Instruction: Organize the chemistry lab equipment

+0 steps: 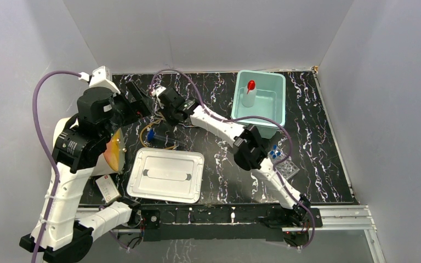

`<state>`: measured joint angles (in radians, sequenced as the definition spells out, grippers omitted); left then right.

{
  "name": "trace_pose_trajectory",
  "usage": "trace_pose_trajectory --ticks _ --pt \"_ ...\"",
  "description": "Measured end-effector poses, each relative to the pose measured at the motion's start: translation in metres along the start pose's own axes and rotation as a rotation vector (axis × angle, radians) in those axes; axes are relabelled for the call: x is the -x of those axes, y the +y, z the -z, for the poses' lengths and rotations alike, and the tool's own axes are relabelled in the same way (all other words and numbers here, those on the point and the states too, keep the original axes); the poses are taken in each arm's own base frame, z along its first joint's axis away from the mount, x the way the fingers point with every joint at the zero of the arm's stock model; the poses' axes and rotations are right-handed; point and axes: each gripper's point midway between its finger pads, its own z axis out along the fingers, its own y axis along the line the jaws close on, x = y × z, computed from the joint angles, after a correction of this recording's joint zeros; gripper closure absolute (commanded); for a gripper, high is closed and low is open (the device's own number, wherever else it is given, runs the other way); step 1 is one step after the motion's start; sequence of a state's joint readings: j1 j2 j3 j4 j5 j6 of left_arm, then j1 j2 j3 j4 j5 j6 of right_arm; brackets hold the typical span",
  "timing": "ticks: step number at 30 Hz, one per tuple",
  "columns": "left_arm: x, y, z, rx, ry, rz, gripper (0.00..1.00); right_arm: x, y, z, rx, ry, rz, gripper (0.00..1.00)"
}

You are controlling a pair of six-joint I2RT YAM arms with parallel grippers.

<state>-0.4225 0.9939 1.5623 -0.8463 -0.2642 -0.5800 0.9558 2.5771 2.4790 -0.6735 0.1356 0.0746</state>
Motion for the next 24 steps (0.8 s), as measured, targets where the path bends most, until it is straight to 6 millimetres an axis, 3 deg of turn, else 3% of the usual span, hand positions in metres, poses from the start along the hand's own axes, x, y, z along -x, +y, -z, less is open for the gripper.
trace_pose_trajectory --ticks 7,11,13,16,21,24 --pt "0.007 -0.006 0.006 -0.029 -0.014 0.008 0.13 0.072 -0.013 0.086 -0.026 -0.196 -0.052 1.00" --pt "0.006 -0.008 0.006 -0.038 -0.007 0.011 0.13 0.096 -0.044 0.139 -0.081 -0.274 -0.108 1.00" --pt "0.004 -0.009 0.005 -0.044 -0.006 0.011 0.13 0.098 -0.068 0.160 -0.116 -0.291 -0.137 1.00" --pt "-0.006 -0.005 0.001 -0.043 0.013 0.010 0.13 0.093 -0.123 0.196 -0.201 -0.314 -0.200 1.00" --pt "-0.032 0.002 -0.012 -0.027 0.077 0.007 0.13 0.061 -0.219 0.262 -0.382 -0.341 -0.341 1.00" --pt "-0.043 0.005 -0.018 -0.019 0.102 0.010 0.13 0.040 -0.256 0.293 -0.468 -0.352 -0.419 1.00"
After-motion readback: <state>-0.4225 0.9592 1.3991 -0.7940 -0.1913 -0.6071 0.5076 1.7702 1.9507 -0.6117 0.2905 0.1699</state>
